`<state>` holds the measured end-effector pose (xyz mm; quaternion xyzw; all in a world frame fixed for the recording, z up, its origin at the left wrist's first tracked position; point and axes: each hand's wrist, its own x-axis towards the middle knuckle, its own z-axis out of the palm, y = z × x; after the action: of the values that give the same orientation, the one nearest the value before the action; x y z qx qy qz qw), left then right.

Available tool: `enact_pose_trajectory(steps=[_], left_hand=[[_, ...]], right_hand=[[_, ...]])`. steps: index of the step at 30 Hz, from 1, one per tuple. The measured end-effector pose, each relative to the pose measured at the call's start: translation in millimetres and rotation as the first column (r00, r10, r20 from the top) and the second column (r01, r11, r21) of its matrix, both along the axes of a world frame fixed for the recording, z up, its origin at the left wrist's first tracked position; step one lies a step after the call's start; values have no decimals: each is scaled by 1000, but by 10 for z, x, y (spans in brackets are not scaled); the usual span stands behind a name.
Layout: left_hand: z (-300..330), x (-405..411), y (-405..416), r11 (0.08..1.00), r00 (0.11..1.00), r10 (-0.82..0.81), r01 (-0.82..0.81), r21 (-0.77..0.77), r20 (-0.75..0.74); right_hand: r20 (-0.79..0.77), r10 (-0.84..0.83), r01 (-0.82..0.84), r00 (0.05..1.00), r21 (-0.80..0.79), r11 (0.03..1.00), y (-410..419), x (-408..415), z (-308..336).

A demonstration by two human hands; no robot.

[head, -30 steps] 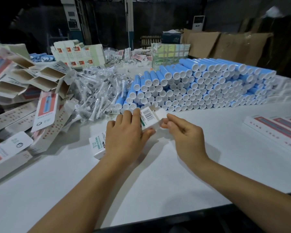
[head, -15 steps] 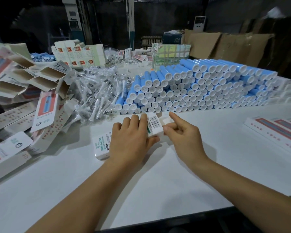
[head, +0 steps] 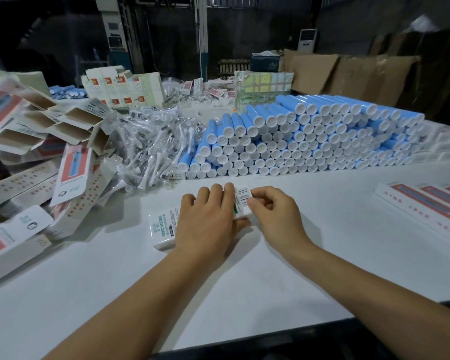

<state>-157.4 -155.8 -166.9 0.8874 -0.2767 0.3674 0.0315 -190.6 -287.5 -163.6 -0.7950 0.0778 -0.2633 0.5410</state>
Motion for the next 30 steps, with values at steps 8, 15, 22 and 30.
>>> enact_pose_trajectory(steps=[8, 15, 22, 30], left_hand=[[-30, 17, 8, 1000, 1000, 14, -14, 7, 22], [13, 60, 27, 996, 998, 23, -28, -79, -60], [40, 18, -43, 990, 999, -23, 17, -139, -43], [-10, -31, -86, 1000, 998, 21, -19, -22, 62]], right_hand=[[10, 26, -24, 1000, -142, 990, 7, -21, 5], [142, -139, 134, 980, 42, 990, -93, 21, 37], [102, 406, -251, 908, 909, 333, -127, 106, 97], [145, 277, -307, 950, 599, 739, -47, 73, -26]])
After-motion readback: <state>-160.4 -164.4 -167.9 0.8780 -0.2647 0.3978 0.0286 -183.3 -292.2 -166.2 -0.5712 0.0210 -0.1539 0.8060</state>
